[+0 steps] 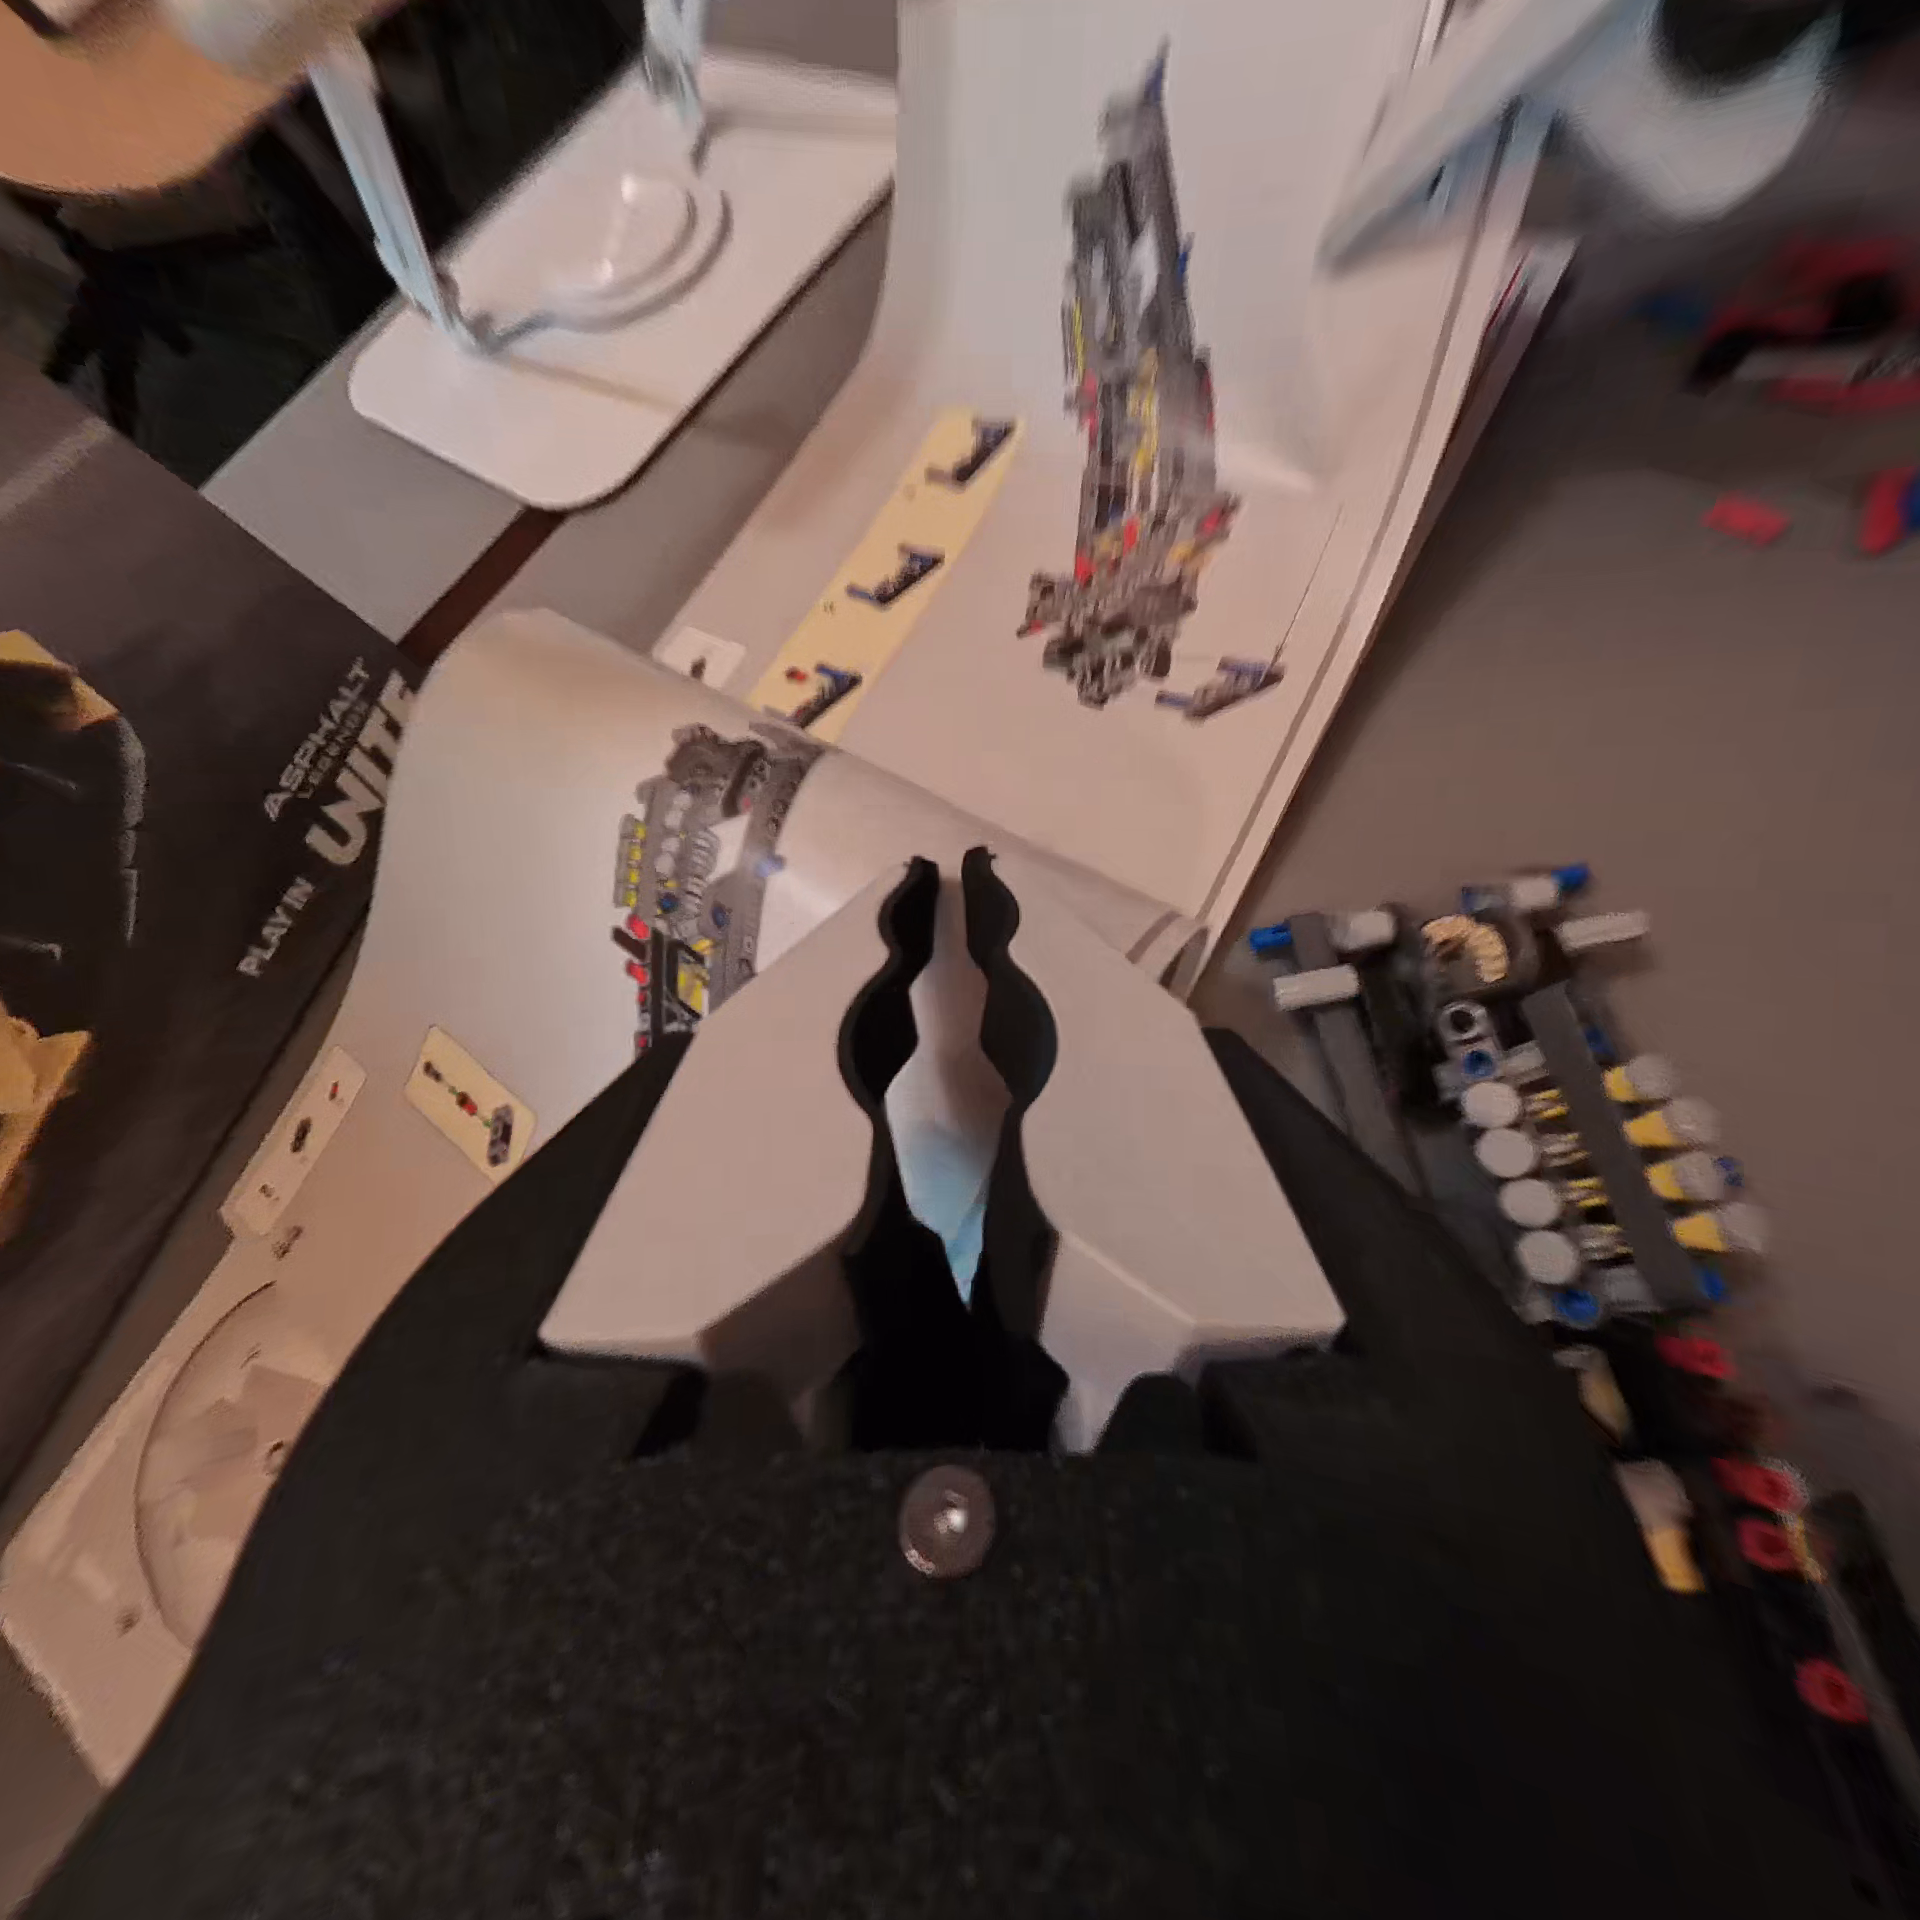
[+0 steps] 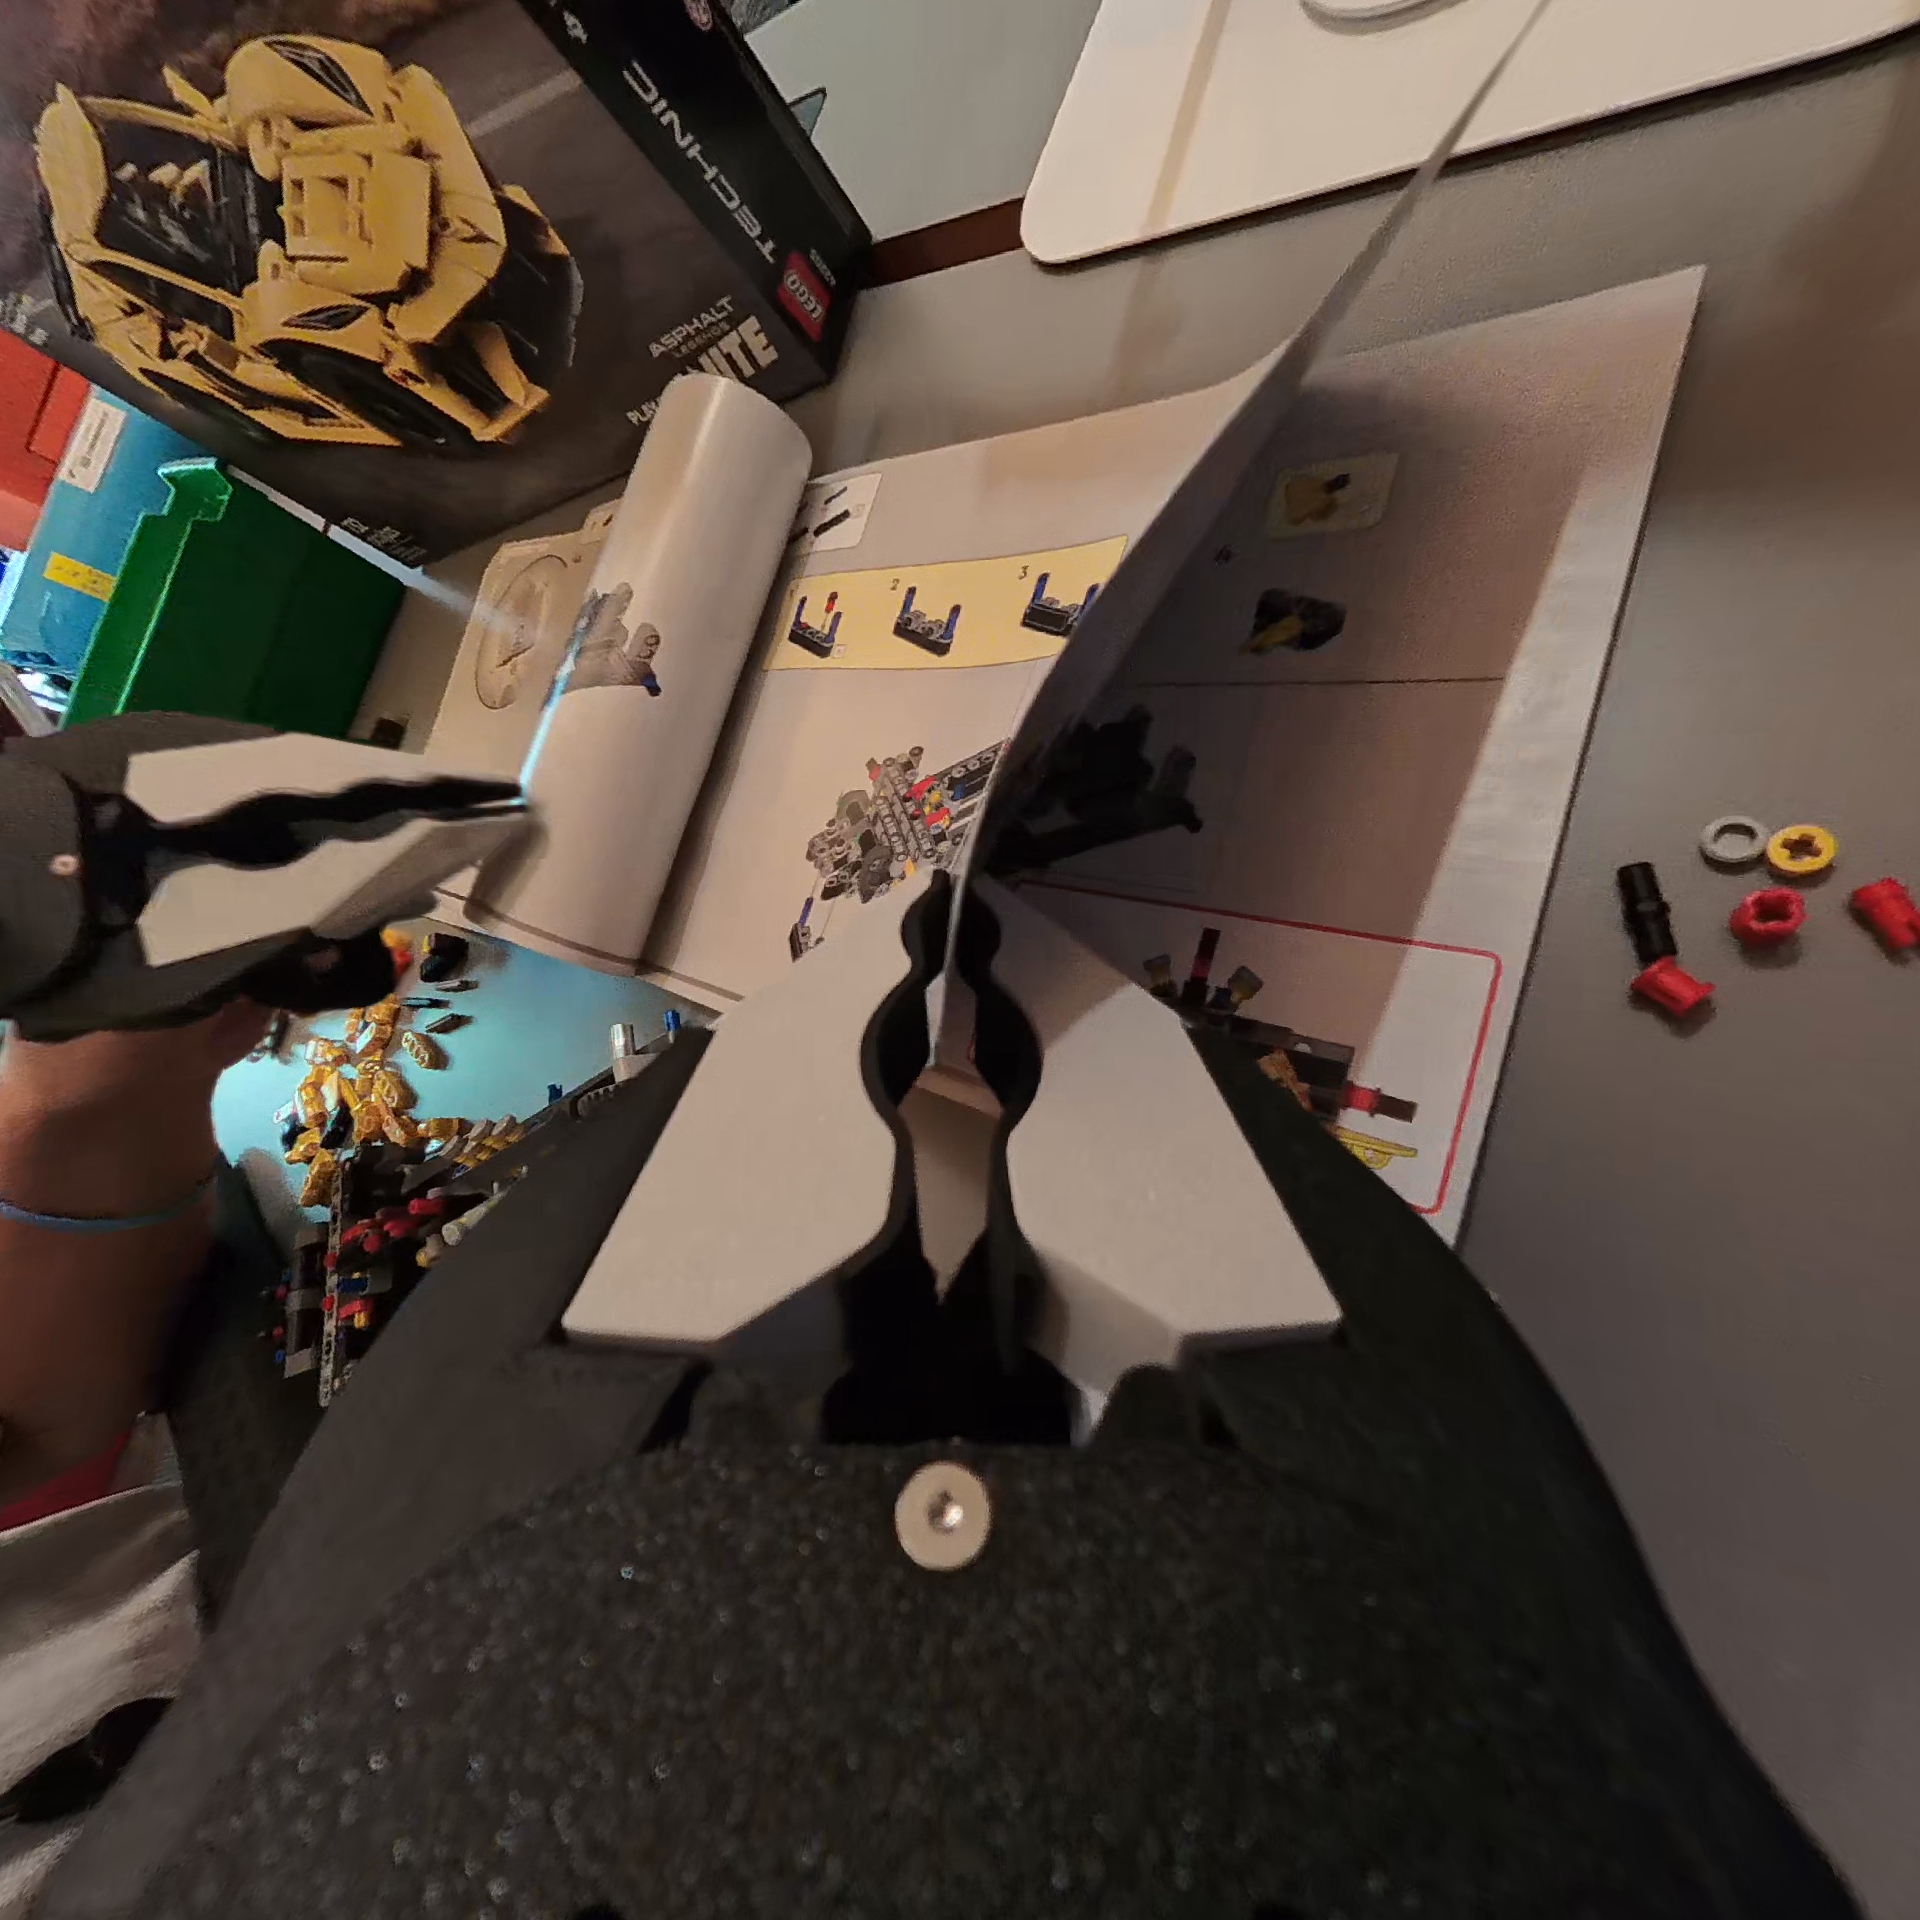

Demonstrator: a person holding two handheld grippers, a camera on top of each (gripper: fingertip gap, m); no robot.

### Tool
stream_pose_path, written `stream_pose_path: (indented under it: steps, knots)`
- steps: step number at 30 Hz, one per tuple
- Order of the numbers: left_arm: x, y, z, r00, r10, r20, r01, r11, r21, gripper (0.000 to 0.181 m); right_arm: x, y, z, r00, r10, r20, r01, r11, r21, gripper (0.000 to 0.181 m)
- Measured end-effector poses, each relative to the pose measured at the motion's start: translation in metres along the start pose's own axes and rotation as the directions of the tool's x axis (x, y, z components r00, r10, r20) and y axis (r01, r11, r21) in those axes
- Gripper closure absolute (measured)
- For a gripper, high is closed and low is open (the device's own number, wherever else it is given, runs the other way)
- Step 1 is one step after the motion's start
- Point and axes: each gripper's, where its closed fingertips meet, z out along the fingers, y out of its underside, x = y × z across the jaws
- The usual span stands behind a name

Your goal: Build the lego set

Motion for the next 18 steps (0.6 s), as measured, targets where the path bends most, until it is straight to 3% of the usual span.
stream_pose_path:
  steps: [3,8,18]
  knots:
    - [-0.008,0.024,0.010,0.995,0.059,0.080,-0.050,0.992,-0.119,0.178,-0.001,-0.001,-0.003,1.000,-0.020,-0.011,0.021,1.000,0.004,0.181]
    - [-0.017,0.062,0.001,0.997,-0.013,0.070,0.029,0.971,-0.236,0.180,-0.006,-0.006,-0.008,1.000,-0.027,0.000,0.027,0.999,0.032,0.181]
    - [-0.018,0.080,-0.005,0.996,-0.087,-0.019,0.078,0.958,-0.276,0.181,0.001,-0.005,-0.002,0.999,-0.030,-0.013,0.030,0.999,0.042,0.181]
